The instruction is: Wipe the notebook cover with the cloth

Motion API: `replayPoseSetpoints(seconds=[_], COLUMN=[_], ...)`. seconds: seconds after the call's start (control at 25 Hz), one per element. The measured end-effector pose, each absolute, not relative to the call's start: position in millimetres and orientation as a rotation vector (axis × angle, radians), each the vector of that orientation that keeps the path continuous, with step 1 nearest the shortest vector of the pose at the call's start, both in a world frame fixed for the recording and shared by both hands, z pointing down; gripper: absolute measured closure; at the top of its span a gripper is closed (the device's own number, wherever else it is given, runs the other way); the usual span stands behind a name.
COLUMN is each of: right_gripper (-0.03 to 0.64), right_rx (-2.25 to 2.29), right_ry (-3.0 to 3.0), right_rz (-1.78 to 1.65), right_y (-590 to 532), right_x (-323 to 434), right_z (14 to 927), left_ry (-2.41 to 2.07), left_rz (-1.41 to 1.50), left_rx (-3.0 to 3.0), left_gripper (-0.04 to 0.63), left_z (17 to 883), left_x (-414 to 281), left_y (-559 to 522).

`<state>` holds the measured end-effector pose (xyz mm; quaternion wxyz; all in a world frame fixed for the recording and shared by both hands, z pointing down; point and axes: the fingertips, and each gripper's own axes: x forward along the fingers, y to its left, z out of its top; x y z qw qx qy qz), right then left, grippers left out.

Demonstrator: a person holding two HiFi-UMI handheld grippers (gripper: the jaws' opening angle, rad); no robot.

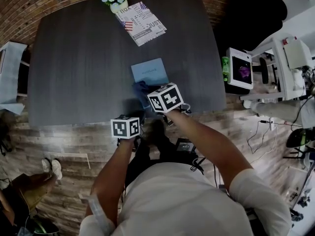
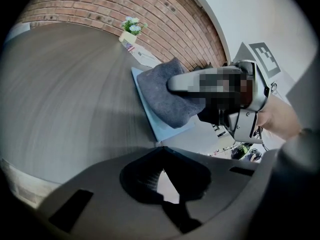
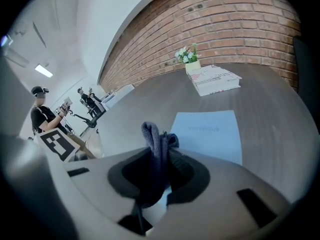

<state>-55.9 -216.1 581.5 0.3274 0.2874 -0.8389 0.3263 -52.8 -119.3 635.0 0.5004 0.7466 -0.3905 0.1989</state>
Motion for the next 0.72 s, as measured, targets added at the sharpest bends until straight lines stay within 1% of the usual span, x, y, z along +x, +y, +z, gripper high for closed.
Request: replayPoseSetpoints(seconds=[0.24,0.4,0.72], right_gripper=[0.535,0.535,0.534], right_rx=[0.708,0.713,0.706], right_ry=[-2.188,-2.161,-2.156], right_rz=[0.903,0.865,0.777], right_y=[-203,-196,-198], right_x=[-63,-53,-41], right_z=[594,609,612], left_ry=[-0.904,-0.898,-0.902], left_rz=[0.465,0.469,0.486], left_rx=[1.817,1.816,1.791], left_gripper=[0.588,0.588,0.588], left_z=[637,639,640], left_x=[-44,-42,-41], left_y=[-118,-119,-121])
